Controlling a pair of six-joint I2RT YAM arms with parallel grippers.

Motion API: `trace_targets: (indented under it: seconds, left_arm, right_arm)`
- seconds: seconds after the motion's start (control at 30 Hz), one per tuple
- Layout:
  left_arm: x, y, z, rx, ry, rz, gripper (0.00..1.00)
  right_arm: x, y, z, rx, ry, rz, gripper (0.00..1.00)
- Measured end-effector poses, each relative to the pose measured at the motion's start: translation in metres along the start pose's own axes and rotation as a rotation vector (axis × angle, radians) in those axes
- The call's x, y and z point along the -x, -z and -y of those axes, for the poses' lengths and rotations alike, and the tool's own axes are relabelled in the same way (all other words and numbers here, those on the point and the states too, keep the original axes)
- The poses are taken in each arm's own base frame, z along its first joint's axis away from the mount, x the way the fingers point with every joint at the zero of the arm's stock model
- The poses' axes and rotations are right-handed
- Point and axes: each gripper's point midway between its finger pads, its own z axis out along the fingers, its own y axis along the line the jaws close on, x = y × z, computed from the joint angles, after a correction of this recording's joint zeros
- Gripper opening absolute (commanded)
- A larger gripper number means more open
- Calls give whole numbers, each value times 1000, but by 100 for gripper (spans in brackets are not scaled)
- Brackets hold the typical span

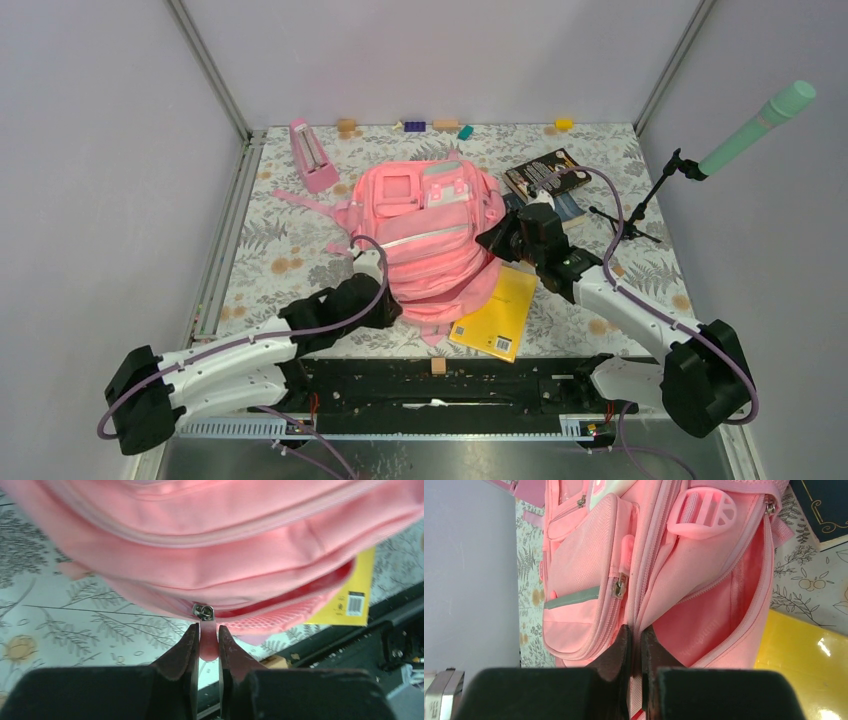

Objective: Pack the student bag
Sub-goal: Unzip the student bag at the center of the board.

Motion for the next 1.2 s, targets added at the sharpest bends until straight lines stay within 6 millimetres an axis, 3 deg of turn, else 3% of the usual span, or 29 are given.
trace_targets:
  seconds: [0.7, 1.07, 1.2]
  left_arm:
    - [45, -14, -100, 260, 155, 110, 0]
    - [71, -26, -144, 319, 209, 127, 0]
    - [83, -34, -150, 304, 207, 107, 0]
  right_arm:
    - [9, 7, -15, 74, -2, -32, 0]
    - [7, 9, -33, 147, 15, -94, 0]
    - [7, 8, -38, 158, 29, -120, 0]
